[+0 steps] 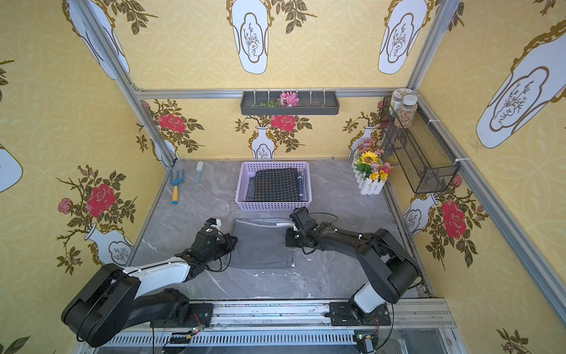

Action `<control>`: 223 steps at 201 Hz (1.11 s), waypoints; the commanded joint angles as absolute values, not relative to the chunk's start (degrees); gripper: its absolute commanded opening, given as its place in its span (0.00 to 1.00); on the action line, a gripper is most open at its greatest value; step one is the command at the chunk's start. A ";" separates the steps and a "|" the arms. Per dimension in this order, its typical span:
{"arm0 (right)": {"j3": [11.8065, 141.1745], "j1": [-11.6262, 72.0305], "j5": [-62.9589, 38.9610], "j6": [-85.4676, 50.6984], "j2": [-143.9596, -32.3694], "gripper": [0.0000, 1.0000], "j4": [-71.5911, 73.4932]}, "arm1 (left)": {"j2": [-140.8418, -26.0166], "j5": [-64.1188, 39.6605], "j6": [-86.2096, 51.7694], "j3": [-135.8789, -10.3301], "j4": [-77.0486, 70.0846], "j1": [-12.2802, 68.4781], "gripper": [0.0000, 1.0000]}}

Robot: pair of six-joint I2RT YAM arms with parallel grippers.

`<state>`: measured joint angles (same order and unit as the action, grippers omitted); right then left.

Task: Put the folded pillowcase in the basket
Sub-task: Pick up the pillowcase from the center of the board.

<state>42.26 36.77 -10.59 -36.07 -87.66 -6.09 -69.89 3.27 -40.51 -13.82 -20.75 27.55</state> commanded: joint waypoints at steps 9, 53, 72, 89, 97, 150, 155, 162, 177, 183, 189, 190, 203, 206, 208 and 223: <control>42.07 36.74 -8.95 -34.87 -84.30 0.03 -6.67 | -66.12 4.16 -40.07 -12.65 -20.82 27.42 0.00; 43.96 36.30 -7.35 -32.43 -80.19 0.05 -10.11 | -60.74 3.70 -37.93 -12.42 -22.32 27.42 0.00; 45.06 36.04 -6.17 -30.99 -78.28 0.05 -11.35 | -58.90 3.41 -36.97 -13.22 -22.56 27.42 0.00; 45.95 35.13 -5.63 -30.09 -76.49 0.05 -11.86 | -57.72 3.61 -36.17 -14.23 -22.94 27.42 0.00; 46.33 34.37 -5.71 -29.76 -75.74 0.05 -11.82 | -57.57 3.69 -35.51 -15.10 -23.15 27.42 0.00; 52.49 28.15 -9.13 -25.51 -75.68 0.06 -11.94 | -64.35 3.84 -30.52 -25.16 -24.46 27.42 0.00; 53.31 27.62 -9.22 -24.97 -76.09 0.06 -11.95 | -65.31 3.86 -29.87 -26.09 -24.83 27.42 0.00; 54.35 27.00 -9.28 -24.49 -76.63 0.06 -11.95 | -66.85 4.08 -29.18 -27.55 -25.17 27.42 0.00; 57.20 25.30 -9.97 -23.25 -78.14 0.06 -11.81 | -70.44 4.13 -27.85 -31.62 -25.09 27.14 0.00; 58.07 24.63 -10.15 -22.63 -78.74 0.06 -11.46 | -71.79 4.05 -27.35 -33.12 -25.25 27.03 0.00; 59.26 23.84 -10.55 -22.38 -79.49 0.06 -11.49 | -73.04 3.89 -26.93 -34.63 -25.48 26.86 0.00; 59.42 23.70 -10.64 -22.27 -79.60 0.06 -11.46 | -73.30 3.83 -26.87 -34.89 -25.49 26.83 0.00; 61.60 22.02 -11.25 -21.65 -81.27 0.06 -10.93 | -75.92 3.30 -26.06 -37.81 -26.11 26.54 0.00; 62.01 21.73 -11.32 -21.48 -81.70 0.06 -10.72 | -76.53 3.29 -25.80 -38.38 -26.25 26.54 0.00; 62.28 21.54 -11.27 -21.50 -81.95 0.06 -10.66 | -76.85 3.26 -25.72 -38.82 -26.38 26.54 0.00; 64.38 19.96 -11.97 -21.27 -84.21 0.06 -9.90 | -79.47 3.55 -24.61 -41.49 -27.38 24.46 0.00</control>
<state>61.71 21.76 -10.96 -23.31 -81.76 -12.14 -76.40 3.03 -27.99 -38.39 -24.23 26.37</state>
